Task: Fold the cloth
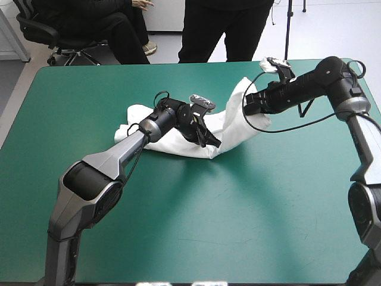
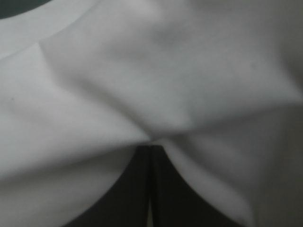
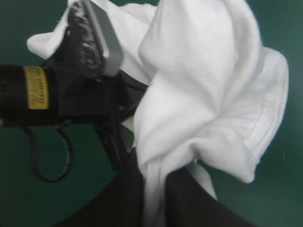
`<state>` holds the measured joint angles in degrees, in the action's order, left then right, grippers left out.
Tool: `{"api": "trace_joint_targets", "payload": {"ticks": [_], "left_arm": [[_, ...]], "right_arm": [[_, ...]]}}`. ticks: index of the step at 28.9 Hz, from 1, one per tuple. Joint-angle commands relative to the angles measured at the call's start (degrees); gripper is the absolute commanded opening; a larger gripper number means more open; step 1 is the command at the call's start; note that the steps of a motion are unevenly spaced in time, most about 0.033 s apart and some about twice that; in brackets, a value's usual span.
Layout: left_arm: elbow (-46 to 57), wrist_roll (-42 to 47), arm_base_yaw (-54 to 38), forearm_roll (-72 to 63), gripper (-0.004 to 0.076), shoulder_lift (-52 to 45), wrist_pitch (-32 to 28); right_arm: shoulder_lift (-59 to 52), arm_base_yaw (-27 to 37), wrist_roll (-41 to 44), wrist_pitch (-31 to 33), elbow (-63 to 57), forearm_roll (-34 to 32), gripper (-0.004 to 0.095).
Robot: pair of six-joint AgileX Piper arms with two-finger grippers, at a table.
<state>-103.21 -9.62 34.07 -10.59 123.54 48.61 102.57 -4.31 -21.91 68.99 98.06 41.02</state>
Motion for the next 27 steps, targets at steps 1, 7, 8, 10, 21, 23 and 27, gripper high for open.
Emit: {"api": "trace_joint_targets", "payload": {"ticks": [1, 7, 8, 10, 21, 23, 27], "left_arm": [[-0.5, 0.3, 0.2, -0.9, -0.0018, -1.7, 2.4], [-0.8, 0.5, 0.0, -0.7, -0.0018, -2.5, 3.2], [-1.1, 0.6, -0.2, -0.5, -0.0018, -3.3, 3.8], [-2.2, 0.6, -0.9, 0.6, -0.0018, -5.5, 5.7], [2.2, -0.3, -7.9, 4.7, -0.0018, -29.7, 16.6], [5.6, -1.6, -9.2, 4.8, -0.0018, -34.8, 17.6], [15.2, -1.9, -12.0, 5.2, -0.0018, -44.8, 19.2]], "right_arm": [[-4.2, -1.8, 0.5, -2.2, 4.8, 4.3, -0.0017], [-4.1, -2.2, 1.9, -2.3, 7.3, 3.8, -0.0017], [-4.1, -2.2, 1.9, -2.3, 7.3, 3.7, -0.0016], [-4.1, -2.2, 1.9, -2.3, 7.3, 3.7, -0.0017], [-4.1, -4.1, 0.5, -3.4, 7.3, 3.7, -0.0016], [-3.9, -5.6, 0.0, -5.1, 7.3, 3.7, -0.0016], [-2.5, -9.4, 0.0, -9.2, 7.4, 3.7, -0.0016]]}}
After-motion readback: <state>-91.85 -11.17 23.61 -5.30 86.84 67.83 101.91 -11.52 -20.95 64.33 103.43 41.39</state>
